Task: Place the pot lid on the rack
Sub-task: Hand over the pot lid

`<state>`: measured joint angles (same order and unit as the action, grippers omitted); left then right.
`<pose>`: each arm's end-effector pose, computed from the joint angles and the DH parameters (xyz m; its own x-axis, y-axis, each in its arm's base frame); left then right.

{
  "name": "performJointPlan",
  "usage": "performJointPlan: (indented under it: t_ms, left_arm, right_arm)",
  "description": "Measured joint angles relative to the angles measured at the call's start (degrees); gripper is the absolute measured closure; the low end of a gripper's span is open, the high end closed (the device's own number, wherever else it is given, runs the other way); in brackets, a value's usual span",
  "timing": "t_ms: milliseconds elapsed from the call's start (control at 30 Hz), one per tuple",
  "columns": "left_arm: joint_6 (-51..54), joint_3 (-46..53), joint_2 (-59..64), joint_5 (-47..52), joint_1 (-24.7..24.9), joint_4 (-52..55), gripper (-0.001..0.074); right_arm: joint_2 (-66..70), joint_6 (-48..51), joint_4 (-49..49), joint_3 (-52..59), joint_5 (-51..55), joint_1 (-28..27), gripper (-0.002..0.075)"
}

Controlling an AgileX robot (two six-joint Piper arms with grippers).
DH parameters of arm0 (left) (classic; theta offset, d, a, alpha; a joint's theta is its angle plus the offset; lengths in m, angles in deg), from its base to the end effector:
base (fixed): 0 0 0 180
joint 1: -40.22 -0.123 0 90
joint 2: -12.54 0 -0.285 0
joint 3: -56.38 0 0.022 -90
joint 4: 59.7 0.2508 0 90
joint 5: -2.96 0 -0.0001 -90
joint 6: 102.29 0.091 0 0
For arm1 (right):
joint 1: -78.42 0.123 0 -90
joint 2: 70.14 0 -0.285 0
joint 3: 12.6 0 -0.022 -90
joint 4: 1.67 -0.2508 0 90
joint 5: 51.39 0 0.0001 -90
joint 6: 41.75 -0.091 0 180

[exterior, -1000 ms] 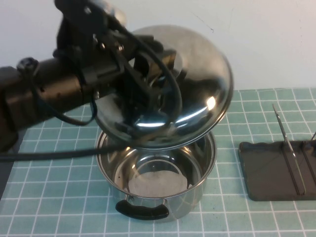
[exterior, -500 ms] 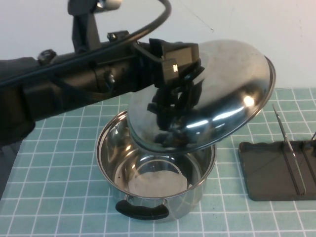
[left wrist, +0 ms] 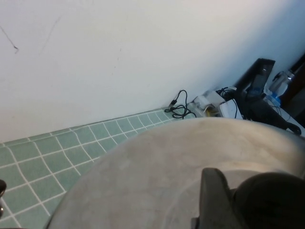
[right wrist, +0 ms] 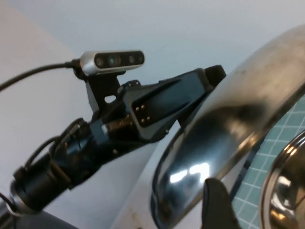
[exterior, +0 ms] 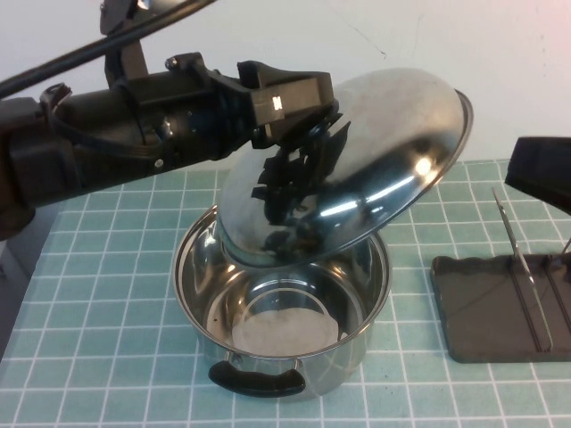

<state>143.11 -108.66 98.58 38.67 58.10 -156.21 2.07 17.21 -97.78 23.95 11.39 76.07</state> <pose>0.2734 -0.1437 0.3729 -0.5188 -0.2938 -0.8028 0.6162 0.5224 -0.5894 0.2027 0.0723 0.3293 -0.6861 0.3541 -0.6354 -0.5290 0.3568 0.7700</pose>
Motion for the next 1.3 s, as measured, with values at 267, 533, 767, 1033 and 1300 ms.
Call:
performJointPlan:
  t_ms: [267,533,767,1033,1300]
  left_arm:
    - [1.56,0.0,0.0,1.81,0.0,0.18,0.0415]
    - [1.8,0.0,1.76,5.07,0.0,0.26,0.0416]
    - [4.39,0.0,4.02,4.39,3.1,-0.4,0.0416]
    - [10.09,-0.11,5.54,1.87,4.8,-1.1,0.0399]
    - [12.99,-0.11,5.77,1.09,5.29,-0.33,0.0192]
  right_arm:
    - [5.07,-6.44,0.0,-5.0,1.22,2.38,0.0349]
    - [10.06,-8.79,0.0,-8.73,1.22,5.23,0.0349]
    - [14.15,-9.64,0.1,-10.45,-0.33,7.42,0.0358]
    - [14.57,-1.48,-0.1,-11.58,0.31,7.62,0.0611]
    - [12.35,7.62,1.98,-13.43,-0.96,7.71,0.066]
